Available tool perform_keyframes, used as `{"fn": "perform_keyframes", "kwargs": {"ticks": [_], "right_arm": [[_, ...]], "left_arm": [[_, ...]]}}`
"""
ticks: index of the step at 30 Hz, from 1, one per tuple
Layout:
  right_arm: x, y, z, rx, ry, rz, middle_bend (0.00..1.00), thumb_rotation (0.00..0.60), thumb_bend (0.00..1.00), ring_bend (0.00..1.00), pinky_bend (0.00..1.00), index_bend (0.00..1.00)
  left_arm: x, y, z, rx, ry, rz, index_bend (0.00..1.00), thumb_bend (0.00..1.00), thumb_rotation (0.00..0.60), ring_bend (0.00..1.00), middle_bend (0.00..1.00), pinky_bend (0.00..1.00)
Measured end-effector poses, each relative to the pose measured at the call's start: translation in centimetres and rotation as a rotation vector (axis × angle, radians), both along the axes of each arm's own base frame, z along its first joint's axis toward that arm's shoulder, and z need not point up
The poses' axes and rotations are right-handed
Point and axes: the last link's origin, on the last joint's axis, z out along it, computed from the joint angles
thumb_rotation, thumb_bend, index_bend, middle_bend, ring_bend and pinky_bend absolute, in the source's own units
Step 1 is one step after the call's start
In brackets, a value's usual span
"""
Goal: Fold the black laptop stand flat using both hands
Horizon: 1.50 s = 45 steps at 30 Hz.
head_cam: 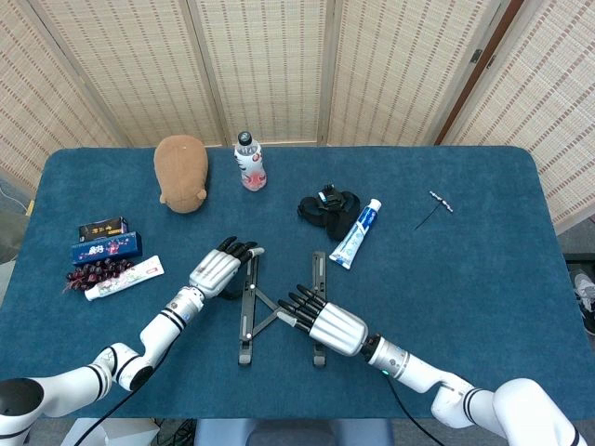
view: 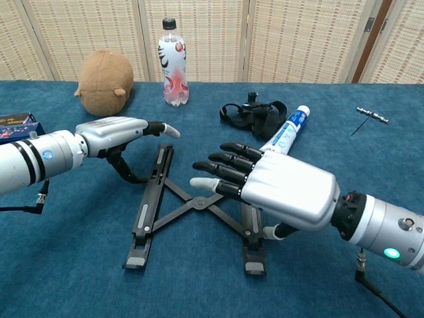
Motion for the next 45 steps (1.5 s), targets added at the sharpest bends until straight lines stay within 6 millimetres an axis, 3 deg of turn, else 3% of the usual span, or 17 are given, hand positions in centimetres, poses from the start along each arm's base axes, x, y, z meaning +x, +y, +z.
{"fn": "perform_keyframes", "kwargs": {"ticks": [33, 39, 45], "right_arm": [[3.8, -0.8, -2.3, -0.011, -0.099, 0.045, 0.00, 0.600, 0.00, 0.00, 0.00, 0.00], [4.0, -0.9, -1.1, 0.033, -0.120, 0.039, 0.00, 0.600, 0.00, 0.00, 0.00, 0.00], [5.0, -1.2, 1.1, 0.165, -0.122, -0.025, 0.00, 0.600, 0.00, 0.00, 0.00, 0.00]], "left_arm": [[1.9, -1.3, -0.7, -0.057, -0.027, -0.010, 0.11, 0.22, 0.600, 0.13, 0.10, 0.00], [1.1, -0.7, 1.3, -0.003, -0.052, 0.019, 0.11, 0.22, 0.600, 0.13, 0.10, 0.00], [-0.4, -0.6, 4.6, 0.063, -0.077, 0.058, 0.11, 0.22, 0.600, 0.13, 0.09, 0.00]]}}
